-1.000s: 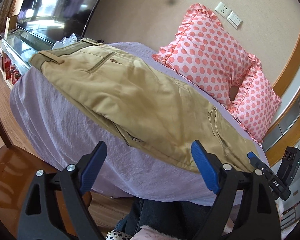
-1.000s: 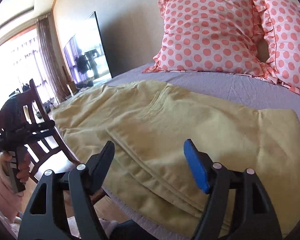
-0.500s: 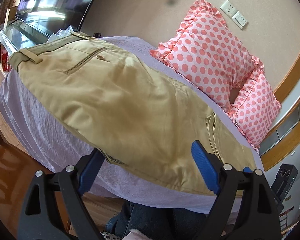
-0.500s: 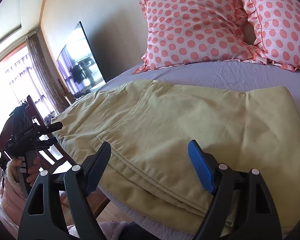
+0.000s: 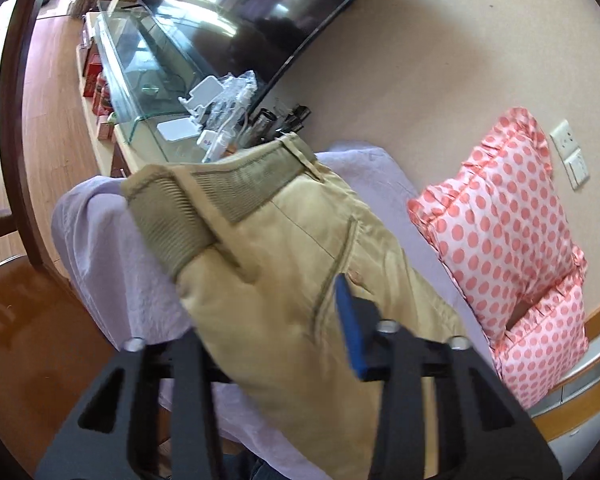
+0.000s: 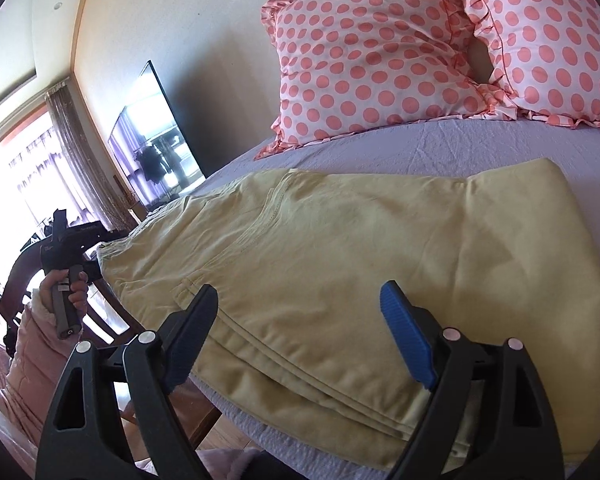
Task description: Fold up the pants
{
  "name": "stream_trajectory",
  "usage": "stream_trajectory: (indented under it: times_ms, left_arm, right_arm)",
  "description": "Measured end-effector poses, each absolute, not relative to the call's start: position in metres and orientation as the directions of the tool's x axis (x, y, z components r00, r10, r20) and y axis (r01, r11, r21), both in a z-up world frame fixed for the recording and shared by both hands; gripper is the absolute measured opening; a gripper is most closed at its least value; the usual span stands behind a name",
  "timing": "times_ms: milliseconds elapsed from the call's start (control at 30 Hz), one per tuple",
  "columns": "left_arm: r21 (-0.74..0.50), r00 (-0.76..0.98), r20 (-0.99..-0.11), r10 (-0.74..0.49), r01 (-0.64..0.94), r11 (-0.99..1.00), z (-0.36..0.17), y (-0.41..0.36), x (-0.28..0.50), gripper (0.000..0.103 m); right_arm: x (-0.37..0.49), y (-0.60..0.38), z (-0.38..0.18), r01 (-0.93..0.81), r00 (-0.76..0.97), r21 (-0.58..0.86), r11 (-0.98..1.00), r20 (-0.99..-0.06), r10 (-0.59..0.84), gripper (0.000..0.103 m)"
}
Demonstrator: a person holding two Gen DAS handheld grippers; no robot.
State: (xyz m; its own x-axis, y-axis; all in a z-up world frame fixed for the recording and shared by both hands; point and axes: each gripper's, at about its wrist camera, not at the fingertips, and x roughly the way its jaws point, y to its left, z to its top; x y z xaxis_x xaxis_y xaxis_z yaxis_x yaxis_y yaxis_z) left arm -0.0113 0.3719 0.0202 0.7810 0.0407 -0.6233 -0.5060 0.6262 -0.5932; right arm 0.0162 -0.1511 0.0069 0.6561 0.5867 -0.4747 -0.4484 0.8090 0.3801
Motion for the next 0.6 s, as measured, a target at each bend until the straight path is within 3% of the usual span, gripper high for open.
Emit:
stream_trajectory:
  times_ms: [67, 167, 233, 367, 433, 600]
  left_arm:
    - [-0.584, 0.785, -0.618, 0.057, -0.506, 0.635, 0.028, 0.37, -0.012, 0.009]
    - [-0.452, 0.803, -0.583, 0.121, -0.445, 0.773, 0.07, 0.332, -0.003, 0.007]
    - [-0.384, 0.832, -0.546, 0.099, -0.354, 0.853, 0.103, 0.294, 0.007, 0.007]
    - [-0.228, 0.877, -0.478, -0.041, -0.08, 0.97, 0.152, 0.181, 0.028, 0.007]
    - [-0.184, 0.873, -0.456, -0.173, 0.097, 0.978, 0.161, 0.119, 0.032, 0.008]
    - [-0.114, 0.721, -0.498, -0.483, 0.497, 0.86, 0.13, -0.032, 0.028, 0.008]
  right_arm:
    - [0.014, -0.159, 0.008, -0.439, 0.667, 0.38, 0.814, -0.468, 0.579, 0.085]
    - [0.01, -0.176, 0.011, -0.41, 0.703, 0.368, 0.834, -0.456, 0.546, 0.086]
    - [0.007, -0.193, 0.015, -0.369, 0.737, 0.37, 0.853, -0.443, 0.511, 0.089]
    - [0.001, -0.237, 0.019, -0.242, 0.812, 0.418, 0.876, -0.407, 0.418, 0.092]
    - [-0.003, -0.259, 0.019, -0.179, 0.836, 0.454, 0.873, -0.398, 0.378, 0.092]
    - [-0.017, -0.3, 0.016, -0.06, 0.874, 0.509, 0.859, -0.389, 0.292, 0.092]
